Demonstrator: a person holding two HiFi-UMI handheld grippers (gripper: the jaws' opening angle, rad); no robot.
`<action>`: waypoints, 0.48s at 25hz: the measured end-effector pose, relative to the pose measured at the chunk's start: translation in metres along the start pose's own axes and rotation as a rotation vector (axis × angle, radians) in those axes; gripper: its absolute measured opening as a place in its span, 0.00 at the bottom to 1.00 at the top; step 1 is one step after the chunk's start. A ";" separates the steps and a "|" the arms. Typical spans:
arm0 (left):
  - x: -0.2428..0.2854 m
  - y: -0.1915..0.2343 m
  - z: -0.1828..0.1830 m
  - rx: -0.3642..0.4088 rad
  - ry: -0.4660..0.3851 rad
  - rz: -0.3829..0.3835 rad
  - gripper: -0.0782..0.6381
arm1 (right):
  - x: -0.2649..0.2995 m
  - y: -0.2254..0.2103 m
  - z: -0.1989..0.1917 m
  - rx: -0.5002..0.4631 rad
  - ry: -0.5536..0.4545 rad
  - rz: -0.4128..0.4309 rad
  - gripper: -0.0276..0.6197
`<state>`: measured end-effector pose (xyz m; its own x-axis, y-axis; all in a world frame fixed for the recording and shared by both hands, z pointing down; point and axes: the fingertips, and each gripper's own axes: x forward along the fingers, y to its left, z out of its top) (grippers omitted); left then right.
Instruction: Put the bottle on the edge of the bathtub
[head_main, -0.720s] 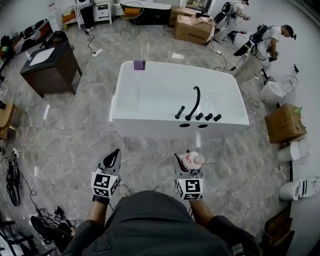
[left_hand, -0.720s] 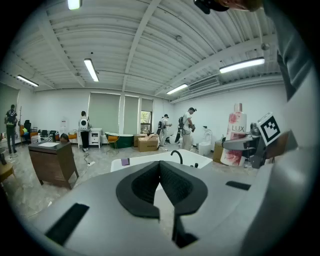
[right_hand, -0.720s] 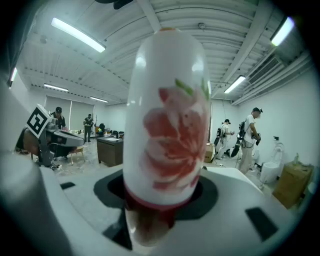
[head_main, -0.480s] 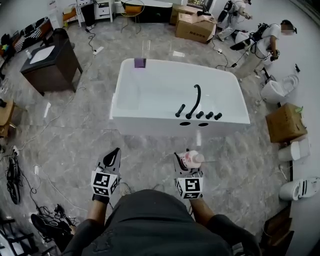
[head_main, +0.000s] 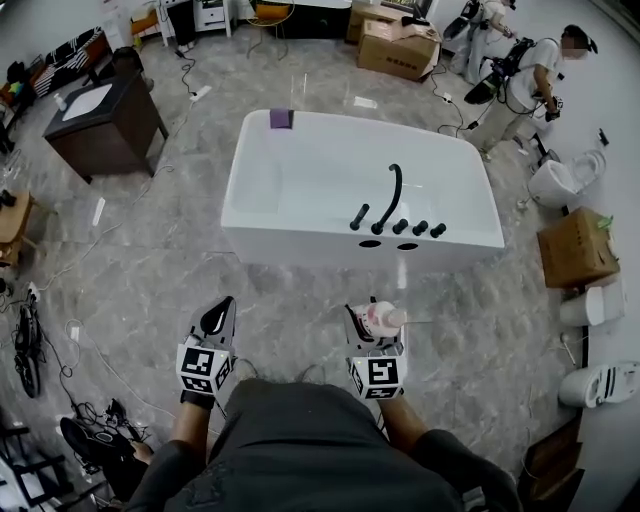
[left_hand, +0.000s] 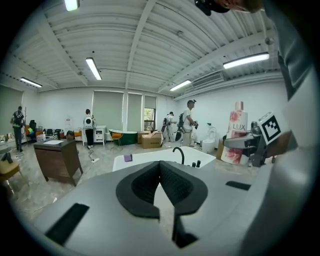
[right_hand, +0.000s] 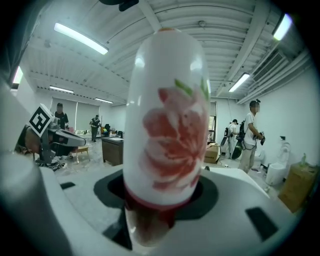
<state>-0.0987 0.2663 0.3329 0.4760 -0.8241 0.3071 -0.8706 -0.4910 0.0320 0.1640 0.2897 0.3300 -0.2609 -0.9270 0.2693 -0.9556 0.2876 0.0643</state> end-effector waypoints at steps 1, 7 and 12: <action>0.000 -0.002 -0.002 -0.004 0.002 0.011 0.11 | 0.001 -0.002 -0.003 -0.004 0.003 0.012 0.39; 0.004 -0.012 -0.021 -0.045 0.022 0.055 0.11 | 0.018 -0.012 -0.018 -0.032 0.033 0.071 0.39; 0.023 0.020 -0.033 -0.080 0.030 0.065 0.11 | 0.051 -0.008 -0.020 -0.034 0.048 0.069 0.39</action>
<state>-0.1090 0.2473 0.3720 0.4151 -0.8443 0.3390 -0.9074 -0.4114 0.0864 0.1606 0.2445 0.3622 -0.3179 -0.8925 0.3199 -0.9302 0.3588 0.0768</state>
